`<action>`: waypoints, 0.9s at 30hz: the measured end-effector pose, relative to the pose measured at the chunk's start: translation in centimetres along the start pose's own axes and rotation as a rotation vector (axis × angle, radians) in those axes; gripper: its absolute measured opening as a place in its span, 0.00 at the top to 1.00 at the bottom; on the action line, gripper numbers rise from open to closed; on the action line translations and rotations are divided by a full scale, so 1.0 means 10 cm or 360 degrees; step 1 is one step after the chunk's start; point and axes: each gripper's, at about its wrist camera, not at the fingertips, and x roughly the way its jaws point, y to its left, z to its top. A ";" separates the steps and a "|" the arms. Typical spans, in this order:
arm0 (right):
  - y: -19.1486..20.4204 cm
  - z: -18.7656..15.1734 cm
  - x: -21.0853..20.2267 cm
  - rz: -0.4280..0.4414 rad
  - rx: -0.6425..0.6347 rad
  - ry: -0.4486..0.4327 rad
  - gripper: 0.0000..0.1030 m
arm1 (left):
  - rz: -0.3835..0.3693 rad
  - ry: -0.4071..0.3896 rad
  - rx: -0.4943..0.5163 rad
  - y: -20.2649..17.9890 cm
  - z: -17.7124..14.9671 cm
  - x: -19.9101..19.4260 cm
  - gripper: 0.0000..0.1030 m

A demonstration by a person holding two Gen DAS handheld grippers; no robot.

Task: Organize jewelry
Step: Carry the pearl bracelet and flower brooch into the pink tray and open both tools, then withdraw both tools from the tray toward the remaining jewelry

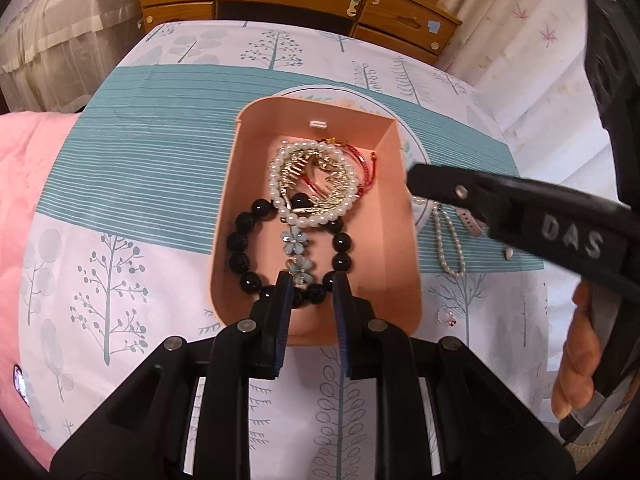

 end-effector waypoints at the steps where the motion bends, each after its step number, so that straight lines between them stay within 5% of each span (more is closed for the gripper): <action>1: 0.00 -0.04 -0.06 0.0000 0.0000 -0.0003 0.76 | 0.0003 -0.0002 0.0009 -0.03 -0.01 -0.01 0.83; 17: -0.55 -0.80 -0.89 -0.0163 0.0079 -0.0037 0.76 | 0.0004 -0.0037 0.0157 -0.55 -0.12 -0.30 0.82; 22: -0.74 -0.89 -1.11 -0.0185 0.0126 -0.0076 0.76 | 0.0027 -0.0064 0.0186 -0.69 -0.07 -0.37 0.59; 27: -0.97 -0.94 -1.26 -0.0211 0.0180 -0.0112 0.76 | 0.0046 -0.0090 0.0219 -0.83 0.03 -0.41 0.57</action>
